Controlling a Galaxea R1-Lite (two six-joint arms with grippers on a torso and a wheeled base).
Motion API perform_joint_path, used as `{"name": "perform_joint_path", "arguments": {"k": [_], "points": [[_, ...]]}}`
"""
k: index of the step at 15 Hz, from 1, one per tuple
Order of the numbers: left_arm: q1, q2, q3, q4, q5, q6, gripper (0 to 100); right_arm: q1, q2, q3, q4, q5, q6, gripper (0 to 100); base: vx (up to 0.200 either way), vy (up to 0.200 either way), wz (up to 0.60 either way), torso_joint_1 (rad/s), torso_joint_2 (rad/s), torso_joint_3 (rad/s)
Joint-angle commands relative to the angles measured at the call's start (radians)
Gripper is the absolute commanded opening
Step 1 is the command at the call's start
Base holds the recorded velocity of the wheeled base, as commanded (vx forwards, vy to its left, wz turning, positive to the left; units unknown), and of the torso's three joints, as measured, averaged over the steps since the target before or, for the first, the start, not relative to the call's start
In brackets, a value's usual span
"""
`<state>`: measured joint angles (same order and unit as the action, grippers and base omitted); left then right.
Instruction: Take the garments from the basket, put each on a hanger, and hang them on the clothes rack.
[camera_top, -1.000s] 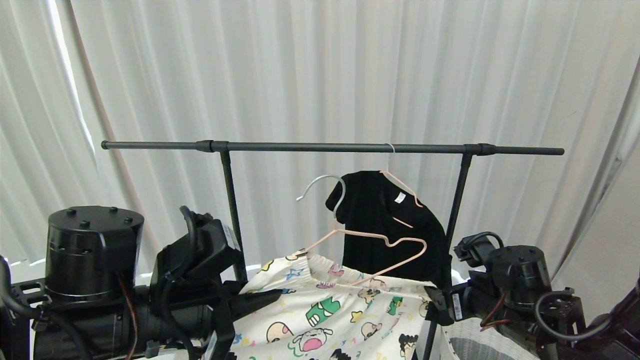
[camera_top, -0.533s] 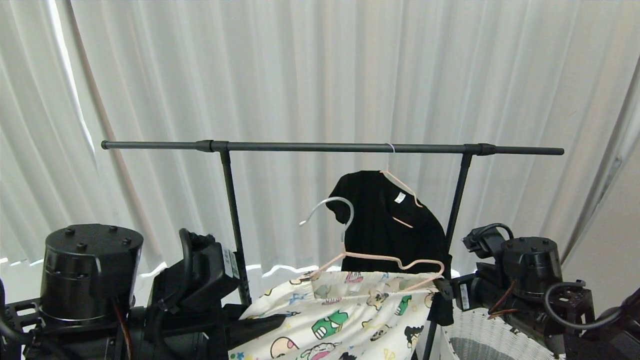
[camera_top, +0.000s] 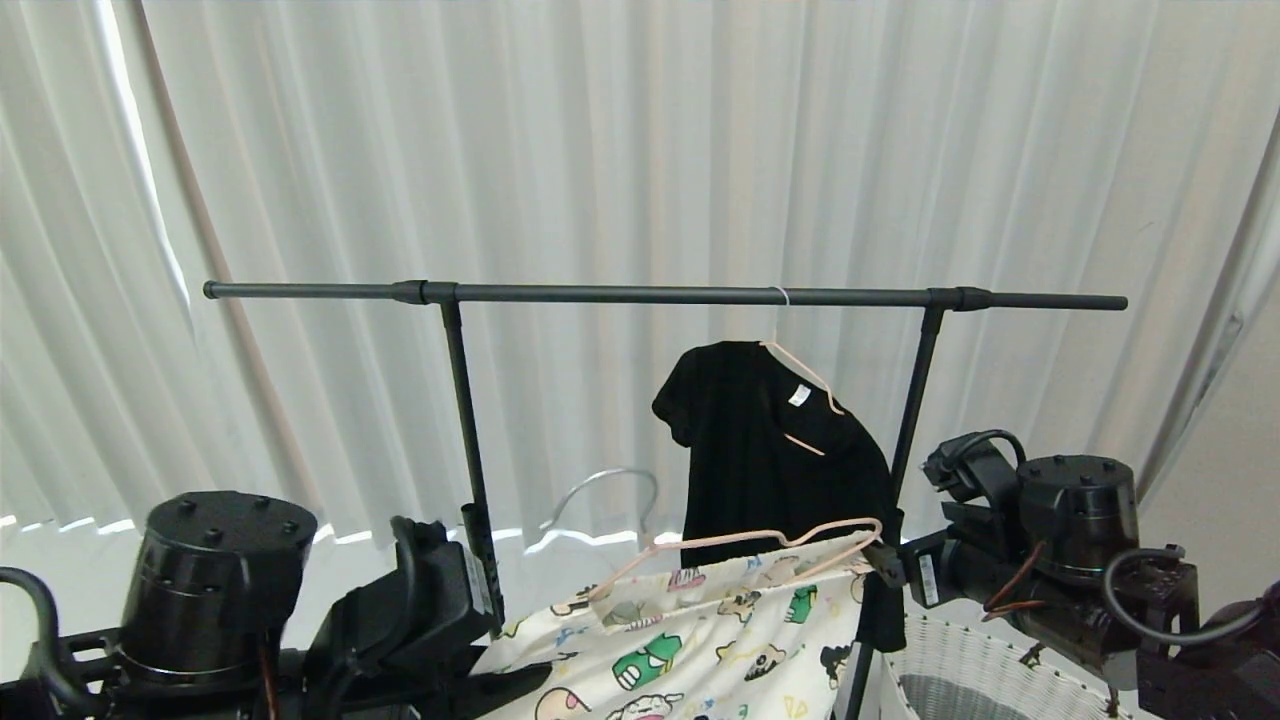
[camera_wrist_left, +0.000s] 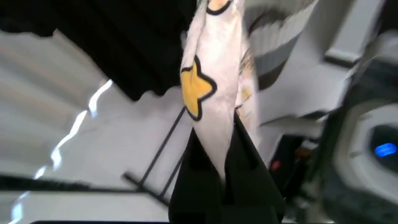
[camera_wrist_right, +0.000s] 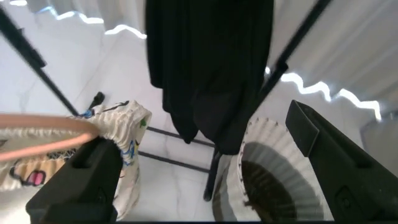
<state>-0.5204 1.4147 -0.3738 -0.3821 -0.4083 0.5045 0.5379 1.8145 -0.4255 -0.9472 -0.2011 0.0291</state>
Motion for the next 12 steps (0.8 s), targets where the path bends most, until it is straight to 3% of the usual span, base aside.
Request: {"name": "perform_joint_path", "arguments": {"k": [1,5,12], "points": [[0.022,0.098,0.013,0.000,0.037,0.051,0,-0.003,-0.035,-0.001,0.001,0.008,-0.008,100,0.000,0.000,0.00,0.000,0.00,0.000],[0.037,0.082,-0.019,-0.001,-0.076,0.049,0,-0.030,-0.029,0.001,0.001,0.012,-0.014,100,0.000,0.000,0.00,0.000,0.00,0.000],[0.063,0.055,-0.005,0.000,-0.103,0.051,0,-0.093,-0.018,0.001,0.001,0.069,-0.057,100,0.000,0.000,0.00,0.000,0.00,0.000]]}}
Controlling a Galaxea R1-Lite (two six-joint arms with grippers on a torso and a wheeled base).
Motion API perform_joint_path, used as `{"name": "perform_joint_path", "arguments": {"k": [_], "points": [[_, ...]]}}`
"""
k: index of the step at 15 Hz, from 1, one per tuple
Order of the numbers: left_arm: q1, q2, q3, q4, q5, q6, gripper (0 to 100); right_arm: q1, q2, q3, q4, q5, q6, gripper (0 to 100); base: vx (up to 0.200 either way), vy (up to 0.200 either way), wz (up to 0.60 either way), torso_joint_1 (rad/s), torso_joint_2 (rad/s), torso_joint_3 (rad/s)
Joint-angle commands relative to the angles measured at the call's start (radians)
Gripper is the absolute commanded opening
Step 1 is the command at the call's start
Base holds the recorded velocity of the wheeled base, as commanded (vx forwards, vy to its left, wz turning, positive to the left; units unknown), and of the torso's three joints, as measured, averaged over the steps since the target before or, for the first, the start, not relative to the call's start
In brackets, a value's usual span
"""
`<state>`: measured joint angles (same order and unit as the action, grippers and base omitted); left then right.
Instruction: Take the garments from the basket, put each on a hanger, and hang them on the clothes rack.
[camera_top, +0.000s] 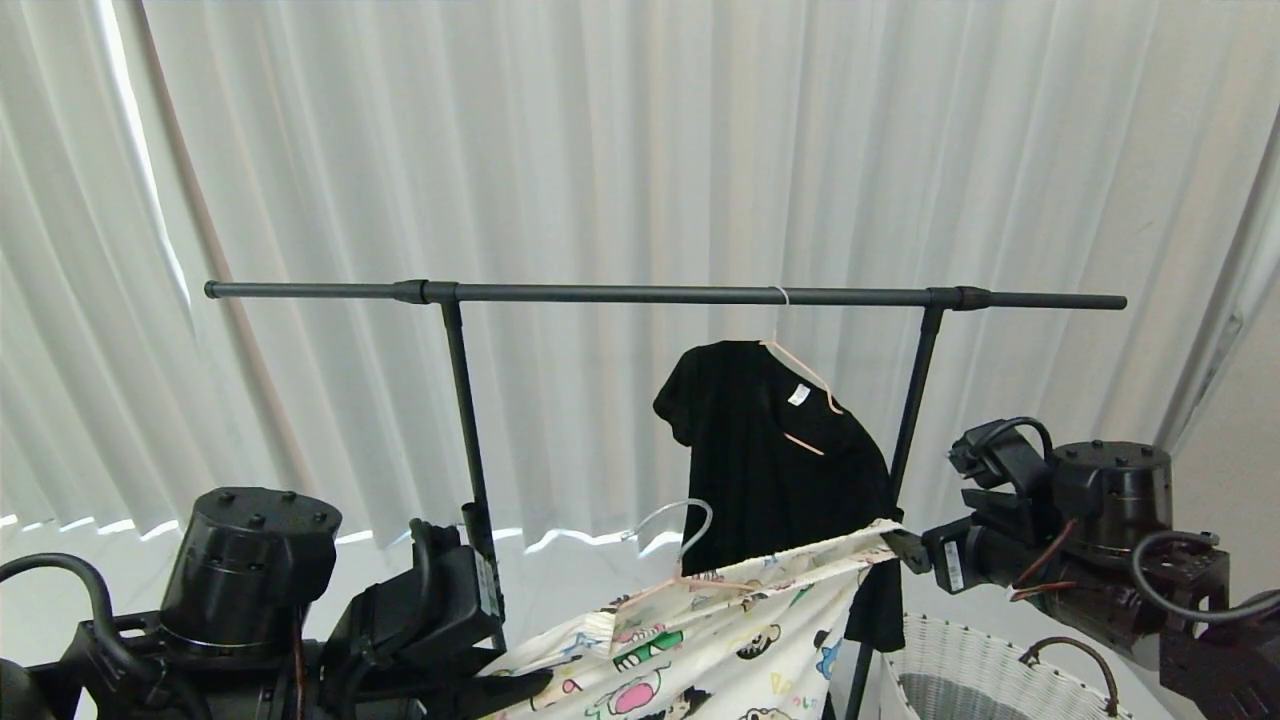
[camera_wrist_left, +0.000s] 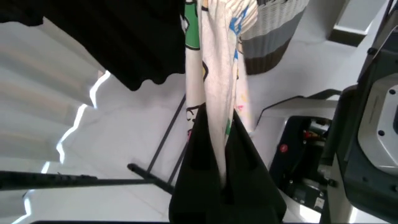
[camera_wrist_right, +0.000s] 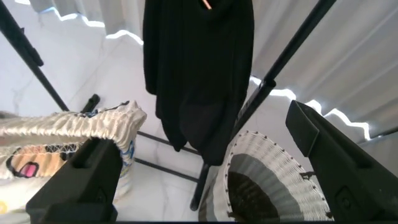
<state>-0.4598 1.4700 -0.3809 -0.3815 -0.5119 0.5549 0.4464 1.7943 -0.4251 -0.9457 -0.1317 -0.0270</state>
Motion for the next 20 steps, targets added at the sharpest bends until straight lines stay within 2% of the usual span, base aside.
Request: {"name": "perform_joint_path", "arguments": {"k": [1,4,5,7,8,9,10,12,16,19,20], "points": [[0.003,0.013,-0.001,-0.002,0.006,-0.001,0,0.003,-0.003,-0.006,-0.001,0.001,-0.004,100,0.000,0.000,0.00,0.000,0.00,0.000],[0.003,0.095,-0.050,-0.002,0.072,-0.010,0,0.035,-0.069,-0.057,0.078,0.057,-0.036,100,0.000,0.000,0.00,0.000,0.00,0.000],[0.000,0.113,-0.090,-0.005,0.104,-0.067,0,0.058,-0.141,-0.100,0.216,0.115,-0.051,100,0.000,0.000,0.00,0.000,0.00,0.000],[-0.037,0.102,-0.145,-0.011,0.108,-0.222,0,0.089,-0.230,-0.188,0.421,0.233,-0.067,100,0.000,0.000,0.00,0.000,0.00,0.000],[-0.051,0.095,-0.148,-0.042,0.108,-0.270,0,0.097,-0.254,-0.242,0.529,0.274,-0.088,100,0.000,0.000,0.00,0.000,0.00,0.000],[-0.054,0.090,-0.142,-0.063,0.107,-0.274,0,0.098,-0.263,-0.267,0.573,0.294,-0.103,100,0.000,0.000,0.00,0.000,0.00,0.000],[-0.068,0.089,-0.127,-0.109,0.107,-0.276,0,0.098,-0.274,-0.327,0.659,0.365,-0.149,100,0.000,0.000,0.00,0.000,0.00,0.000],[-0.096,0.087,-0.112,-0.157,0.107,-0.276,0,0.104,-0.268,-0.365,0.696,0.385,-0.197,100,0.000,0.000,0.00,0.000,0.00,0.000],[-0.172,0.089,-0.064,-0.283,0.107,-0.265,0,0.175,-0.245,-0.365,0.708,0.412,-0.324,100,0.000,0.000,0.00,0.000,0.00,0.000],[-0.227,0.081,-0.041,-0.315,0.108,-0.259,0,0.212,-0.222,-0.374,0.769,0.440,-0.441,100,0.000,0.000,0.00,0.000,0.00,0.000],[-0.232,0.073,-0.030,-0.316,0.108,-0.227,0,0.210,-0.217,-0.383,0.791,0.455,-0.488,100,0.000,0.000,0.00,0.000,0.00,0.000]]}}
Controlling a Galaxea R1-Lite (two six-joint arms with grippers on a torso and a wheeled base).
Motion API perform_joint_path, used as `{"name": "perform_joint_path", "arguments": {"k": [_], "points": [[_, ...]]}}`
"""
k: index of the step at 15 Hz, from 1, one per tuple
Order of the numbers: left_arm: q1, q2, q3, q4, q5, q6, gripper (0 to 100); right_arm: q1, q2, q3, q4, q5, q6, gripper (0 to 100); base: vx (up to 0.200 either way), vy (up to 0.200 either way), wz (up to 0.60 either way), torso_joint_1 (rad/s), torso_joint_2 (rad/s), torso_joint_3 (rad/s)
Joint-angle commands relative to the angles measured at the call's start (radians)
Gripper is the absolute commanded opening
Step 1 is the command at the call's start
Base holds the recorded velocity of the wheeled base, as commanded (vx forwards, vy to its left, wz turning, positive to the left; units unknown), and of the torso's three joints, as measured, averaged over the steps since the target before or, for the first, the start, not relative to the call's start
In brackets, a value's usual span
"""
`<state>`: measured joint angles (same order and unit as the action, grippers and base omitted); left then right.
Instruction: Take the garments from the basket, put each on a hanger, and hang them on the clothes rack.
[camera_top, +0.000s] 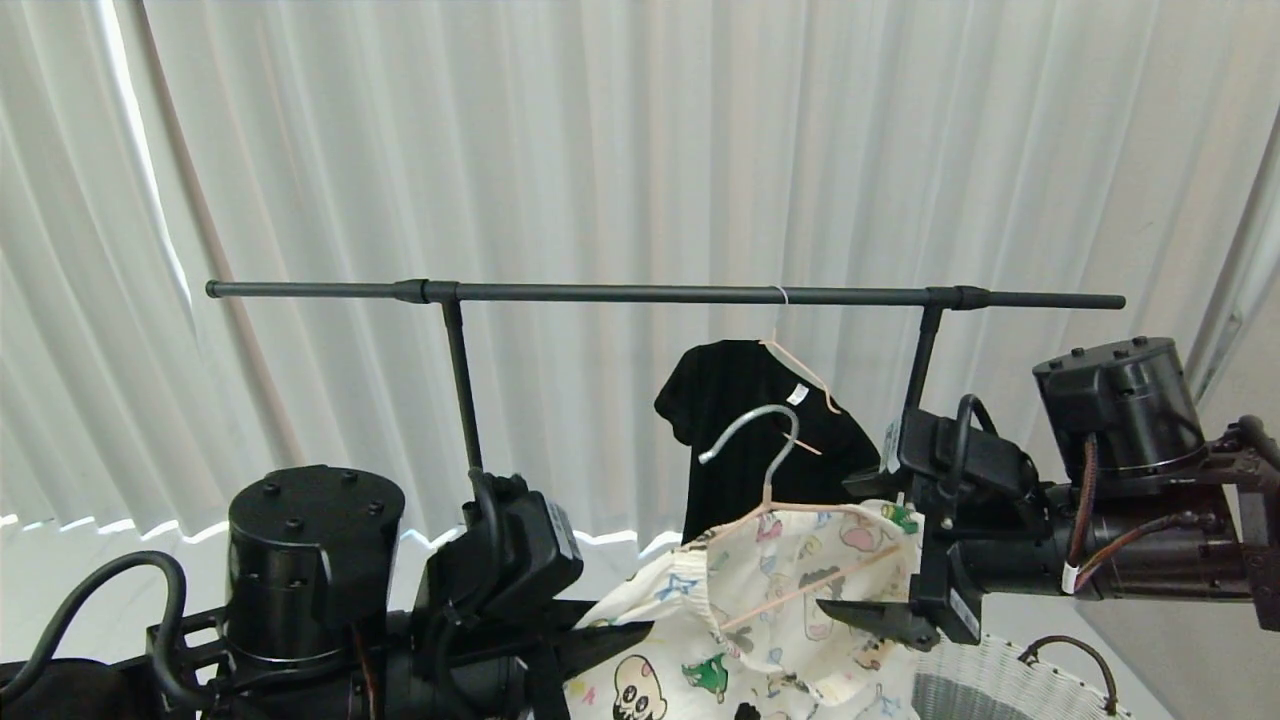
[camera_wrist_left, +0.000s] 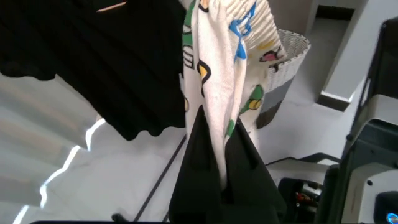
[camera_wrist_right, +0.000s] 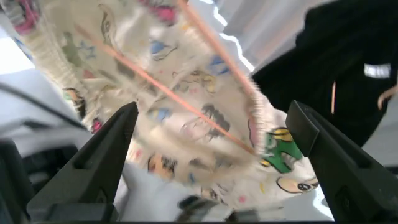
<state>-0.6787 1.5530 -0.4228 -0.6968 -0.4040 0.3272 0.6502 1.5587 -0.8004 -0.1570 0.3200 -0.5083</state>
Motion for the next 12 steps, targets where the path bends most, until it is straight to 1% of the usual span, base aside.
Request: {"name": "perform_joint_path", "arguments": {"k": [1,2,4,5,8,12], "points": [[-0.013,-0.010,0.022,-0.001,-0.004,0.053,0,0.006,0.020,-0.019,0.047,0.014,-0.036,100,0.000,0.000,0.00,0.000,0.00,0.000],[-0.013,-0.013,0.025,-0.001,-0.012,0.079,0,0.008,0.017,-0.028,0.099,0.027,-0.064,100,0.000,0.000,0.00,0.000,0.00,0.000],[-0.016,-0.021,0.024,-0.001,-0.027,0.084,0,0.005,0.021,-0.049,0.188,0.051,-0.136,100,0.000,0.000,0.00,0.000,0.00,0.000],[-0.019,-0.031,0.024,-0.001,-0.033,0.085,0,0.003,0.027,-0.052,0.212,0.056,-0.161,100,0.000,0.000,0.00,0.000,0.00,0.000],[-0.044,-0.040,0.024,-0.001,-0.032,0.085,0,0.003,0.058,-0.062,0.215,0.056,-0.167,100,0.000,0.000,0.00,0.000,0.00,0.000],[-0.059,-0.036,0.022,-0.001,-0.033,0.085,0,0.009,0.087,-0.114,0.220,0.056,-0.179,100,0.000,0.000,0.00,0.000,0.00,0.000]]}}
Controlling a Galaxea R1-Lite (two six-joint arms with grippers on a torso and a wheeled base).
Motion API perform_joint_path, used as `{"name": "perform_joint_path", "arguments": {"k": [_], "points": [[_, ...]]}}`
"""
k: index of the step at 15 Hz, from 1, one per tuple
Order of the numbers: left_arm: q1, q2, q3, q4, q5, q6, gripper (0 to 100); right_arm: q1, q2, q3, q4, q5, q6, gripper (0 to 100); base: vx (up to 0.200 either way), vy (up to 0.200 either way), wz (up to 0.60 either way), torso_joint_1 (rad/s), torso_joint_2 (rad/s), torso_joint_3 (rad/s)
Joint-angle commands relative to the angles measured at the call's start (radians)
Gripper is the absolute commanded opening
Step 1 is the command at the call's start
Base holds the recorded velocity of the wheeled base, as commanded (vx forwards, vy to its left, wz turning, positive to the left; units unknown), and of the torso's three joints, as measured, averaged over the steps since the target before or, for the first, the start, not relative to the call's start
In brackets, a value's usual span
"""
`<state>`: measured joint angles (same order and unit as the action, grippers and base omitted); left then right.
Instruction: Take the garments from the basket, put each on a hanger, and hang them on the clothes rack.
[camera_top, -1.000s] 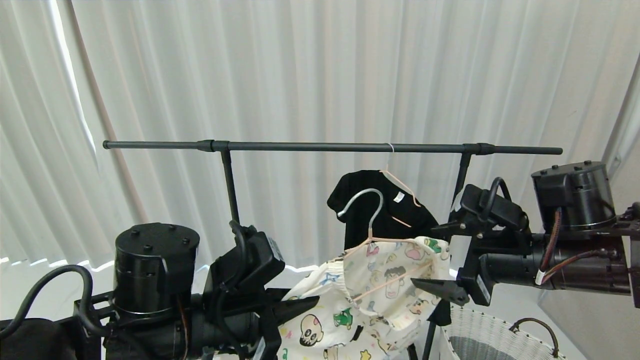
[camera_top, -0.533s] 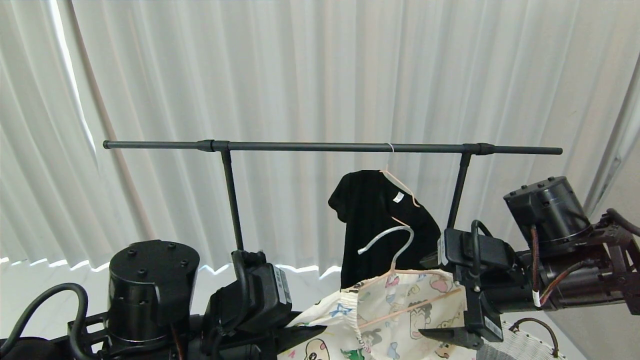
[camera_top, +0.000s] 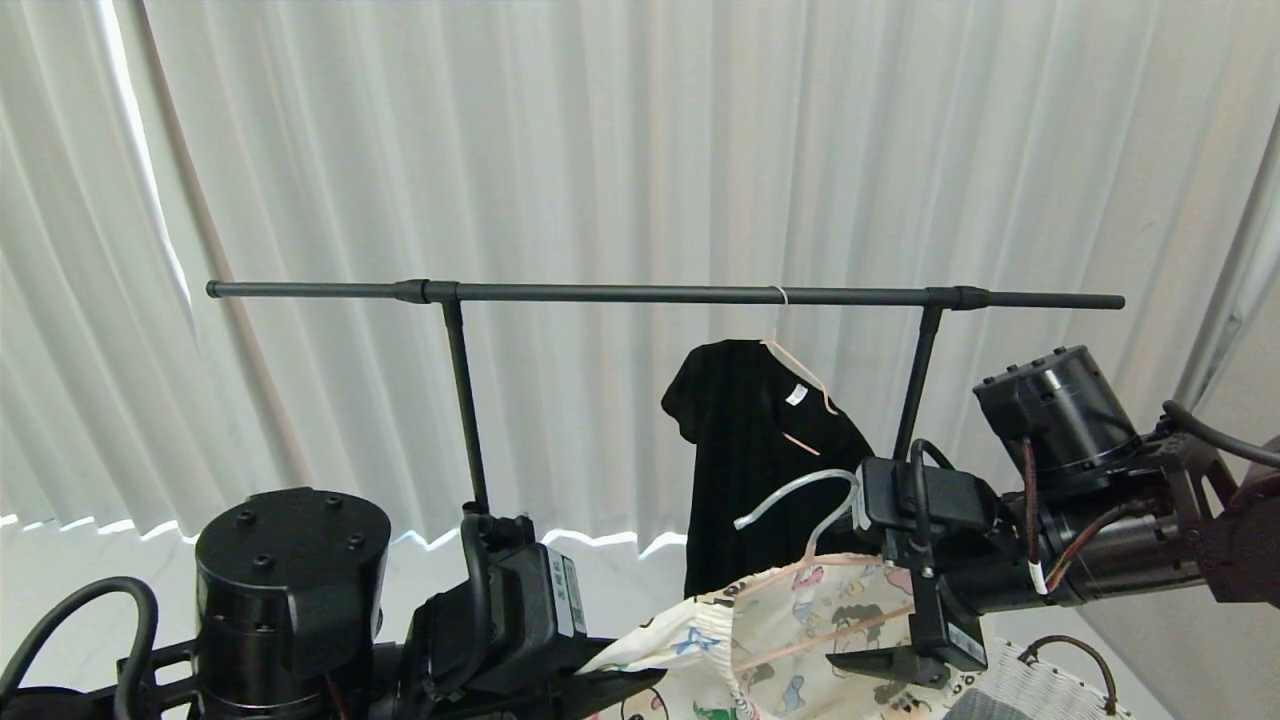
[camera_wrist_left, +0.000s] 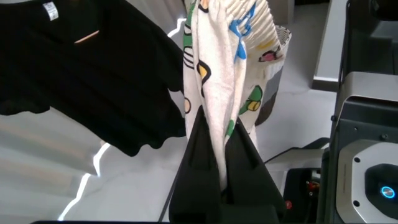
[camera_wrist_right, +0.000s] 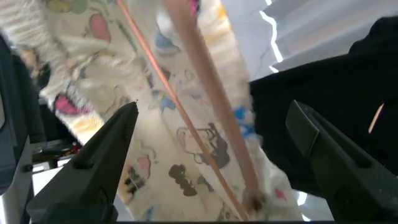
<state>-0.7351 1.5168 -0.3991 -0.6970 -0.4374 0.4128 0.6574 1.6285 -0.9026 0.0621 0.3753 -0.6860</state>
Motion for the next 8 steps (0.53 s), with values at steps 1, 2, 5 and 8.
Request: {"name": "perform_joint_path", "arguments": {"k": [1,2,5,8], "points": [[-0.006,0.002,-0.003,-0.001,0.002,0.000,0,0.002,0.022,-0.012,0.001,0.001,-0.001,100,0.000,0.000,0.00,0.000,0.00,0.000],[-0.007,0.002,-0.001,-0.001,0.002,0.000,0,0.002,0.022,-0.012,0.001,0.001,-0.001,100,0.000,0.000,0.00,0.000,0.00,0.000],[-0.006,0.005,0.002,-0.001,0.003,0.000,0,0.001,0.019,-0.012,0.001,0.001,-0.001,0,0.000,0.000,0.00,0.000,0.00,0.000],[-0.004,0.011,-0.001,-0.001,0.005,-0.002,0,-0.001,0.013,-0.009,-0.001,0.001,-0.003,0,0.000,0.000,0.00,0.000,0.00,0.000]]}}
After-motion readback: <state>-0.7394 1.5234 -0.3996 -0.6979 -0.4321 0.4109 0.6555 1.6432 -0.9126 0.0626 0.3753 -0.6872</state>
